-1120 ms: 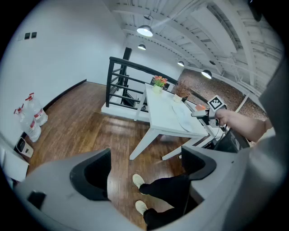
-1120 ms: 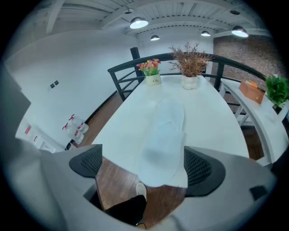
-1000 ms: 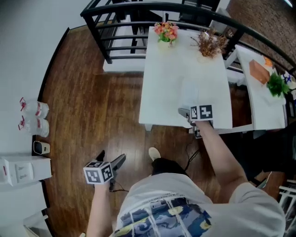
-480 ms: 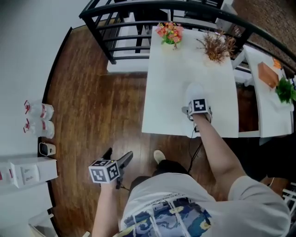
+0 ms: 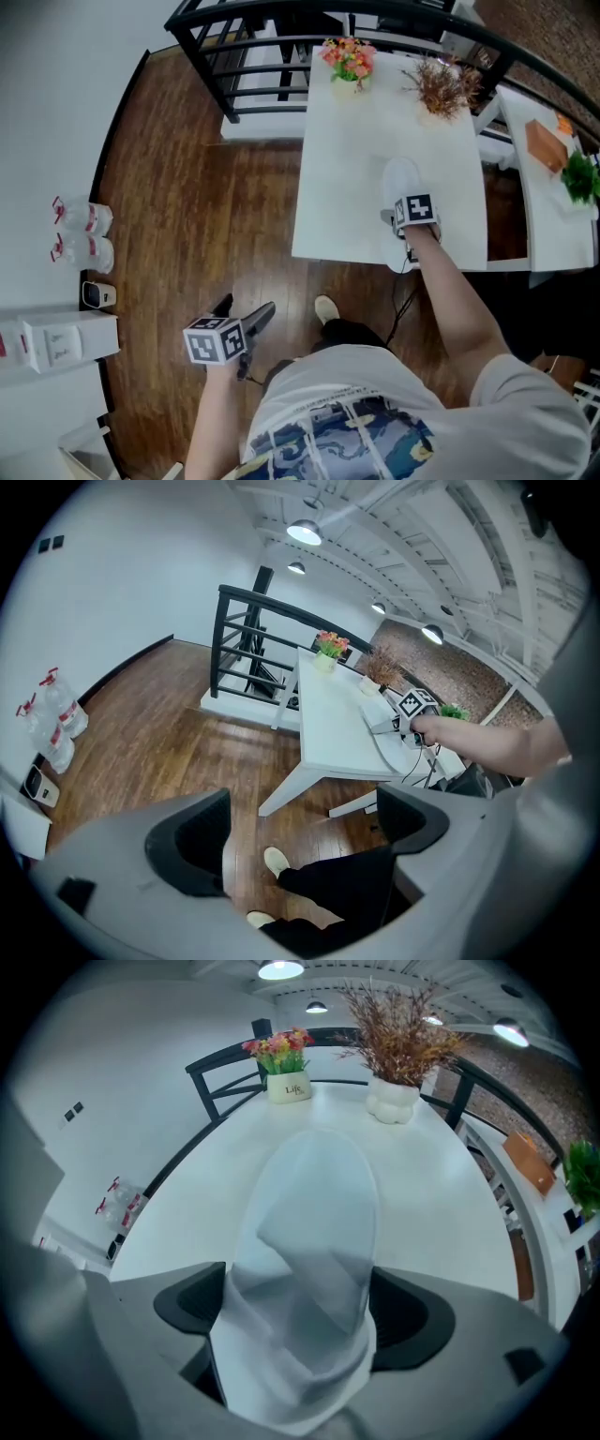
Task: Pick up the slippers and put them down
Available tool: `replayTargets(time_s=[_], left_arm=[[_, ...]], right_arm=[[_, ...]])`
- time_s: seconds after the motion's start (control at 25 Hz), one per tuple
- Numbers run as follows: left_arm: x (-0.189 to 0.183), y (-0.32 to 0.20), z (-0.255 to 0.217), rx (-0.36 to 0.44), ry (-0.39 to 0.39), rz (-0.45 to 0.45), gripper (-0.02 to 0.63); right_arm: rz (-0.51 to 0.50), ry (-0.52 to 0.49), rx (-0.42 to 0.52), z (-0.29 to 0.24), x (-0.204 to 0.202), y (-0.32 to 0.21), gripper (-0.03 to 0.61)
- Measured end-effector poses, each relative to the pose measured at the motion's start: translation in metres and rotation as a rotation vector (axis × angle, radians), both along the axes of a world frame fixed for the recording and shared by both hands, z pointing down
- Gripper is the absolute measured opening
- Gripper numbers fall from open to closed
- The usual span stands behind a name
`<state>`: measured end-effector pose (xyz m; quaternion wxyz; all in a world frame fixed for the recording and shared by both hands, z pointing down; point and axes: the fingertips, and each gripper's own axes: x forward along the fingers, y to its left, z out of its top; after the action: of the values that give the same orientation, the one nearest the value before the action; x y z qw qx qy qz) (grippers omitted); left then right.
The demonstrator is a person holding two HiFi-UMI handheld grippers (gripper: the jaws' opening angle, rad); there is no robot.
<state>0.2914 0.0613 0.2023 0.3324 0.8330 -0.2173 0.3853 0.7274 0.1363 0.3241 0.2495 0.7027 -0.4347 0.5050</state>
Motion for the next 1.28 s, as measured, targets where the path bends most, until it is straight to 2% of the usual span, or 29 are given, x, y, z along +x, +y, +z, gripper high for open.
replayTargets(time_s=[0.2, 0.36, 0.72, 0.96, 1.12, 1.28], left_arm=[[-0.024, 0.012, -0.011, 0.043, 0.026, -0.023, 0.480], [-0.064, 0.025, -0.025, 0.088, 0.048, -0.052, 0.480], [-0.224, 0.064, -0.042, 0.143, 0.063, -0.207, 0.480], [-0.332, 0.103, -0.032, 0.133, 0.058, -0.303, 0.480], [-0.382, 0.128, -0.018, 0.115, 0.052, -0.338, 0.480], [-0.417, 0.136, -0.002, 0.082, 0.048, -0.376, 0.480]], right_arm=[[-0.087, 0.014, 0.044, -0.028, -0.028, -0.002, 0.494], [-0.190, 0.021, 0.074, -0.052, -0.079, -0.012, 0.494], [-0.424, 0.003, 0.134, -0.095, -0.262, -0.048, 0.488], [-0.552, 0.001, 0.163, -0.100, -0.388, -0.066, 0.480], [-0.628, -0.023, 0.168, -0.092, -0.463, -0.074, 0.474], [-0.681, -0.035, 0.156, -0.073, -0.518, -0.090, 0.468]])
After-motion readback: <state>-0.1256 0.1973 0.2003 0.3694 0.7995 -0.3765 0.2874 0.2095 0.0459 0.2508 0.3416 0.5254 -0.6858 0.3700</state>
